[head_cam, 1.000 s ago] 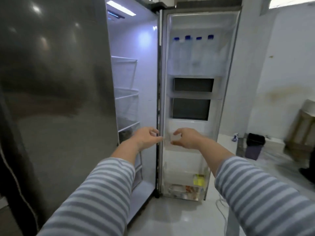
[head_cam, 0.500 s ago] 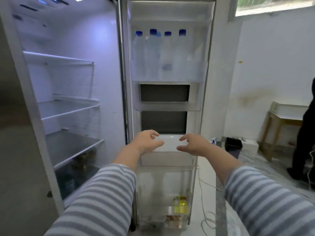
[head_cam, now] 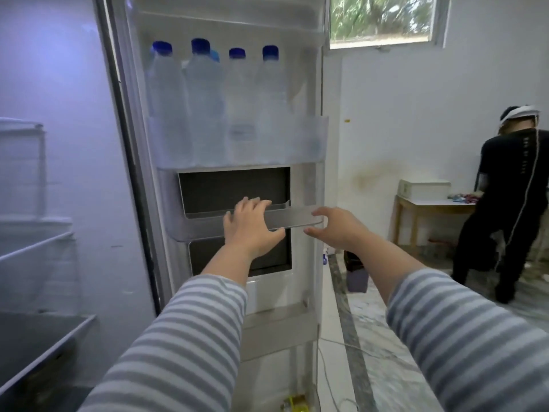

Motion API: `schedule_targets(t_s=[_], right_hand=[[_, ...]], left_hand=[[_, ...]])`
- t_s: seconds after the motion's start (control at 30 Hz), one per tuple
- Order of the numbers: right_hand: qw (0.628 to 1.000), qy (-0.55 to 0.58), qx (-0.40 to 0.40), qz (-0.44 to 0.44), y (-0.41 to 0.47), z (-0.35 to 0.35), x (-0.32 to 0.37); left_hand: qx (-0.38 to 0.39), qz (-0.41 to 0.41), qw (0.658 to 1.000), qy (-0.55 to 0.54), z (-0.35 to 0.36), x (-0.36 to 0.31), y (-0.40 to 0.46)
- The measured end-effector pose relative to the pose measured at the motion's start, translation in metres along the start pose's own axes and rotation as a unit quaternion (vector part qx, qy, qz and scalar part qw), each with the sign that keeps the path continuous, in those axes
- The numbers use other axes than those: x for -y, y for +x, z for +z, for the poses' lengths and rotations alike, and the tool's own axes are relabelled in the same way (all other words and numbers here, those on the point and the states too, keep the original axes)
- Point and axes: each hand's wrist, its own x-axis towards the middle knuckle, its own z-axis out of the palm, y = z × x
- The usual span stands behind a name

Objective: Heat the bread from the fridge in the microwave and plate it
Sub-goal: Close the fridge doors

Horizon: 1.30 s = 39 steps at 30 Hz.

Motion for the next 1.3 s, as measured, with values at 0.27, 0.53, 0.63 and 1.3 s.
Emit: schedule_targets(t_s=[0.27,0.53,0.63,1.3], right_hand=[[0.999,-0.013,-0.034,0.02,0.037,-0.01,-0.03],[0.997,-0.005,-0.054,-0.052,0.089,-0.031,-0.053],[0.988,0.027,-0.08,-0.126,0.121,-0.052,-0.051],[0.911,0.023,-0.133,-0.39,0.208,-0.09,-0.047]], left_hand=[[0.021,0.012,0.999,0.034,0.03,-0.021,0.036],[-0.043,-0.015,0.994,0.098,0.072,-0.05,0.051],[-0.092,-0.054,0.989,0.098,0.091,-0.067,0.058],[-0.241,-0.287,0.921,0.106,0.149,-0.114,0.104]])
